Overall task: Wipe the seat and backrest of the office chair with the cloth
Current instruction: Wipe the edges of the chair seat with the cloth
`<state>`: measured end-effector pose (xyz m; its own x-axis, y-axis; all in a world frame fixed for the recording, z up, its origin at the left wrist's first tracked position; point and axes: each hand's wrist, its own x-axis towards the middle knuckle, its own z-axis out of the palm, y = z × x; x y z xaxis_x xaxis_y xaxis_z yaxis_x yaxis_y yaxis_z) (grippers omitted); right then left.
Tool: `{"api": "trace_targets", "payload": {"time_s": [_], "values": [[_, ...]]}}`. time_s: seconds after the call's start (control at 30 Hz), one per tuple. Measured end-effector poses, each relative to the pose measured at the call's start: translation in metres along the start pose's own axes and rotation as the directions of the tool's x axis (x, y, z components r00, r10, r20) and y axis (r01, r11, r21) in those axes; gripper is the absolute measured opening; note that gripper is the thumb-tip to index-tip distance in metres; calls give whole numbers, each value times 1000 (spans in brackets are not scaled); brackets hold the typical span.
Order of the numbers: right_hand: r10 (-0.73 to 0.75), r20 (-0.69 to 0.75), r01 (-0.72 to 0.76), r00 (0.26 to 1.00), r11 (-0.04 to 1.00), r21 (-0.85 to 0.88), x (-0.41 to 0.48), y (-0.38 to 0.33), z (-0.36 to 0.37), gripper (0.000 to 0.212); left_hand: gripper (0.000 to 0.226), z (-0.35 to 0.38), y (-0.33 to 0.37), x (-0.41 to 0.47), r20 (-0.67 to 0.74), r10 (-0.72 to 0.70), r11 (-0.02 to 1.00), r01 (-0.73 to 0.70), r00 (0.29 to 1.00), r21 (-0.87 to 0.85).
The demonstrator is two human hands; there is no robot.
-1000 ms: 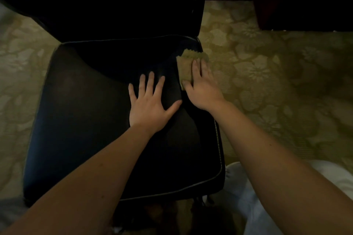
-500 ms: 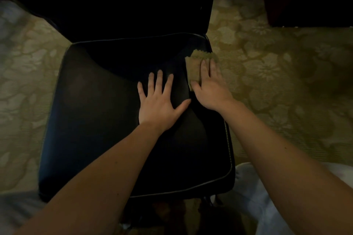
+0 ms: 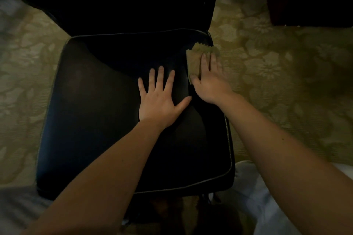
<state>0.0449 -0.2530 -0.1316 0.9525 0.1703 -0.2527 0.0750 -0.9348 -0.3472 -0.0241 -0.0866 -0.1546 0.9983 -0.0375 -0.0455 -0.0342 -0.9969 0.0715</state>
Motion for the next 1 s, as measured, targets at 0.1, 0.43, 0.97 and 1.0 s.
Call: {"api": "trace_targets", "payload": {"time_s": [0.1,0.43,0.97,1.0], "values": [[-2,-6,2,1000,1000,9,-3,1,2,77,92,-1,0,0,2,2,1000,-2,1000,-6],[-37,-12,37,999,999,5,-18,10,11,78,93,0,-2,-2,14,25,1000,-25,1000,-8],[-44,-50,47,998,997,54,-42,13,15,77,93,1,-1,0,5,12,1000,-12,1000,-4],[-36,-40,39,999,998,54,-40,12,13,77,94,0,-1,0,8,15,1000,-15,1000,-4]]}}
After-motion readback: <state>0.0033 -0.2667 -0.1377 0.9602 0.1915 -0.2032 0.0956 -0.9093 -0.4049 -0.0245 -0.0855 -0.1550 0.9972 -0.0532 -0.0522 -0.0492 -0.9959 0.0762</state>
